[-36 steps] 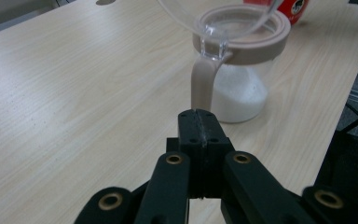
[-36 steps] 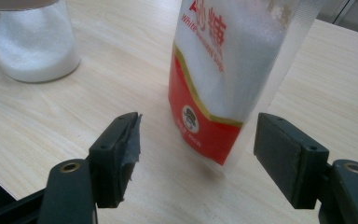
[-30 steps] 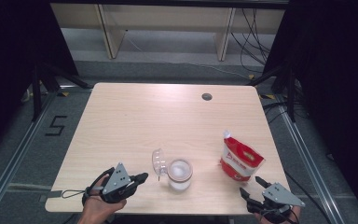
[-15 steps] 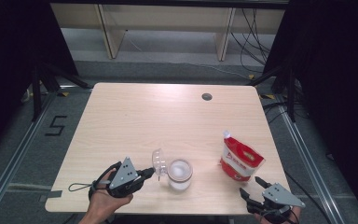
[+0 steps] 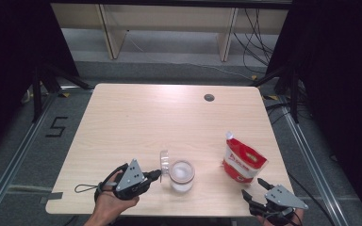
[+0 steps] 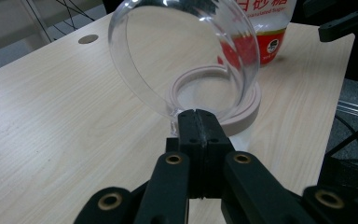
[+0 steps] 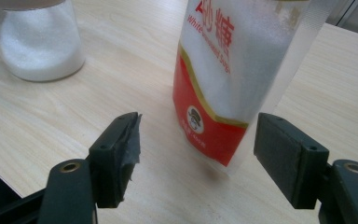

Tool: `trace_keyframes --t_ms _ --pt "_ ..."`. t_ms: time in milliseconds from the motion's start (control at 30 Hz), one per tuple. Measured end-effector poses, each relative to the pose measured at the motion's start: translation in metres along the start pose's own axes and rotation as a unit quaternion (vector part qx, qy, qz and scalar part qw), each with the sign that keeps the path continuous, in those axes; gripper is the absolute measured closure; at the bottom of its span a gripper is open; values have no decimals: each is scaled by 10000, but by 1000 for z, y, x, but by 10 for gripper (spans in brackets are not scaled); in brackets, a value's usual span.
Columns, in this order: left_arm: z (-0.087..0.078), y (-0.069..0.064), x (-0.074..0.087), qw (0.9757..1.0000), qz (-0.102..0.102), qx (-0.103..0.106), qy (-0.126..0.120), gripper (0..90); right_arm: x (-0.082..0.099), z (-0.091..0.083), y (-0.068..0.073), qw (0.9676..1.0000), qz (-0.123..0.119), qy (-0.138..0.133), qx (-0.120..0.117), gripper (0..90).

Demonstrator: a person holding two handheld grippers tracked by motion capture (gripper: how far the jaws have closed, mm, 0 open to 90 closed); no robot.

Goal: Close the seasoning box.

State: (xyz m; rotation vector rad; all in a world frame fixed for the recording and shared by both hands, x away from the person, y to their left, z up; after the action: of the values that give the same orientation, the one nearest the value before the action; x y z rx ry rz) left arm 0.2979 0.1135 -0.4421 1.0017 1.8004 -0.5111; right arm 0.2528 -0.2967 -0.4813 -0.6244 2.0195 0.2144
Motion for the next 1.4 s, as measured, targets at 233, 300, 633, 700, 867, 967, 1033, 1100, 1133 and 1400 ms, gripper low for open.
trace_keyframes --t_ms 233,300,633,700,867,967,1033,1100,1133,1400 --pt "5 -4 -3 10000 -16 73 -23 890 0 0 0 10000 -13 -7 -2 322" --pt "6 -4 -4 10000 -23 79 -25 852 0 0 0 10000 -2 -5 -2 322" --pt "-2 5 7 9994 -314 130 41 558 0 -1 3 9999 153 32 16 322" --pt "-3 5 10 9987 -480 155 -17 470 -1 0 0 10000 -65 -50 -42 322" --pt "-3 6 18 9979 -631 154 -12 346 -1 1 0 9999 -78 -79 -52 321" --pt "-3 6 22 9982 -583 162 29 310 -2 1 -2 9997 -191 -178 18 319" --pt "-3 4 25 9973 -723 134 57 291 -1 0 0 9999 -44 -103 -69 318" --pt "-5 5 28 9979 -626 92 122 268 -2 1 -1 9997 -139 -183 40 319" --pt "-6 6 30 9983 -554 104 130 262 -2 0 -1 9998 -162 -147 41 318" --pt "-11 6 39 9983 -530 63 222 228 -2 0 2 9999 -69 -120 47 314"
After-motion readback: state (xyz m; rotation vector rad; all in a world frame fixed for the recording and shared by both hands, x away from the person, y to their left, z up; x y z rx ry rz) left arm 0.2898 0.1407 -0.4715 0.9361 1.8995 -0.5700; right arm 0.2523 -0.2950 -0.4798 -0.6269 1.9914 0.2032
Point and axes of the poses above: each handheld gripper's, and its own axes: z roughly forward along the jaws, x roughly out of its underside, y roughly to its left, the point moved 1 cm from there along z, roughly forward along the jaws
